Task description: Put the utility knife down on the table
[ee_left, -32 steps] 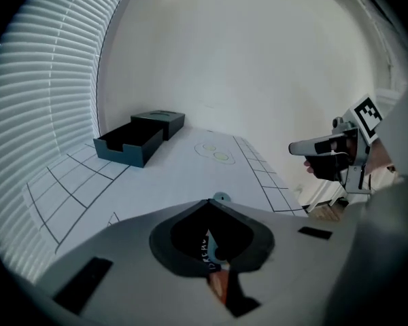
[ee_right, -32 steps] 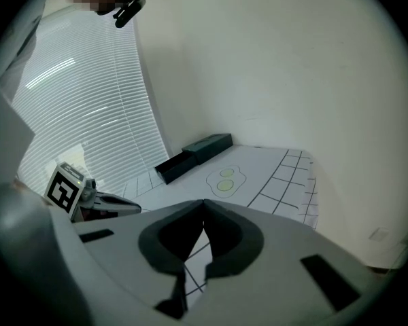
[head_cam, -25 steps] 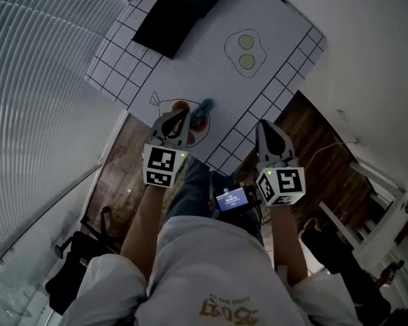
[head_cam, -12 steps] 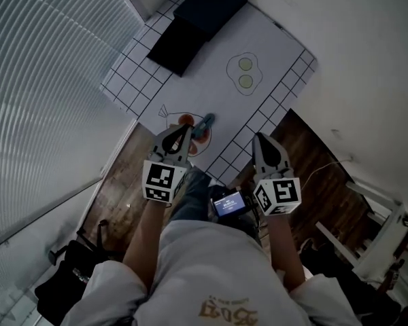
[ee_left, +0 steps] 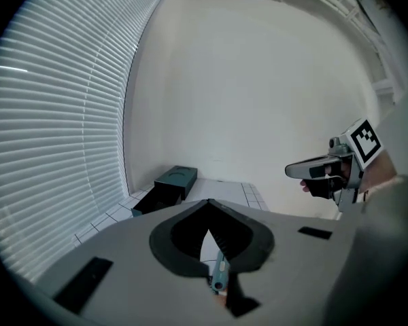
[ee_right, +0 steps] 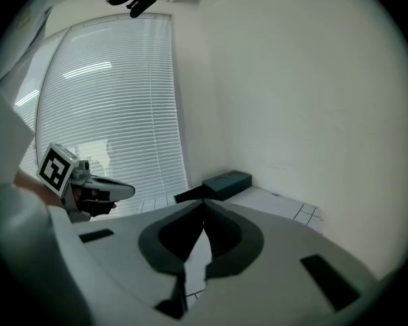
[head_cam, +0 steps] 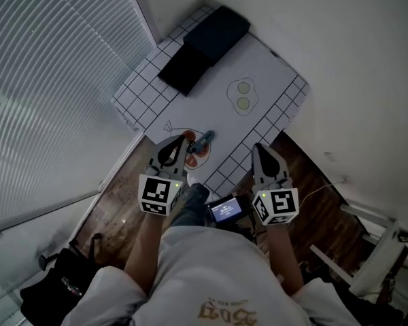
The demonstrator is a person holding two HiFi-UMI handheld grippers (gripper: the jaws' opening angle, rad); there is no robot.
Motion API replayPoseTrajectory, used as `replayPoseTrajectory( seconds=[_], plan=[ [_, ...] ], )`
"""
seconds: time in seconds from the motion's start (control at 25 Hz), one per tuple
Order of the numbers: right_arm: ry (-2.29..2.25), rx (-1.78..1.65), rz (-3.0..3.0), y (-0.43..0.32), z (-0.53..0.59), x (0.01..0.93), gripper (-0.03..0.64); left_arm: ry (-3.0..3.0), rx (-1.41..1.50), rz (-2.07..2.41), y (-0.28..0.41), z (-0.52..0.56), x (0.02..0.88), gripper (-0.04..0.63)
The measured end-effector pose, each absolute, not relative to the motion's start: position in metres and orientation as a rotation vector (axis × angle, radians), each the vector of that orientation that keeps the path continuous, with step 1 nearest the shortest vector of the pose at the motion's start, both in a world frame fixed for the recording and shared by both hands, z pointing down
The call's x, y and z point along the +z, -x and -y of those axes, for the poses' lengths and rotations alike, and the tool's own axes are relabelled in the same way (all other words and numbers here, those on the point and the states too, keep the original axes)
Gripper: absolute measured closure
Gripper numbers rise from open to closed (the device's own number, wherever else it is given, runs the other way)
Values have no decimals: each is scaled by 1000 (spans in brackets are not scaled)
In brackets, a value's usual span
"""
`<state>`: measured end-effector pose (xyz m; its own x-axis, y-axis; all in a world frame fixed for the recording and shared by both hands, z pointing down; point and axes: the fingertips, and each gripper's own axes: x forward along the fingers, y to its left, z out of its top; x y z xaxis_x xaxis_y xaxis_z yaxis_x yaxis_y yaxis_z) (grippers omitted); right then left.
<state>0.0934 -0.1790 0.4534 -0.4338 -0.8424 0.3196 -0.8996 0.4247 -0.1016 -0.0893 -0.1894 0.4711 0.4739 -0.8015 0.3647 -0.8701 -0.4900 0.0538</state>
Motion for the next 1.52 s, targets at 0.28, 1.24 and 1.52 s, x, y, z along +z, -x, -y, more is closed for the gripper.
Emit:
replayPoseTrajectory(
  seconds=[0.28,1.24,1.52],
  plan=[
    [-1554,329,2517,-89,175,429,609,-2524,396,1528,101,181,434,588],
    [-1592,199,2578,-79,178,376,609,-2510,234,1732,128,168,370,588],
    [-1583,197,2583,-77,173,377,609,-2504,233,1724,128,161,373,588]
  ],
)
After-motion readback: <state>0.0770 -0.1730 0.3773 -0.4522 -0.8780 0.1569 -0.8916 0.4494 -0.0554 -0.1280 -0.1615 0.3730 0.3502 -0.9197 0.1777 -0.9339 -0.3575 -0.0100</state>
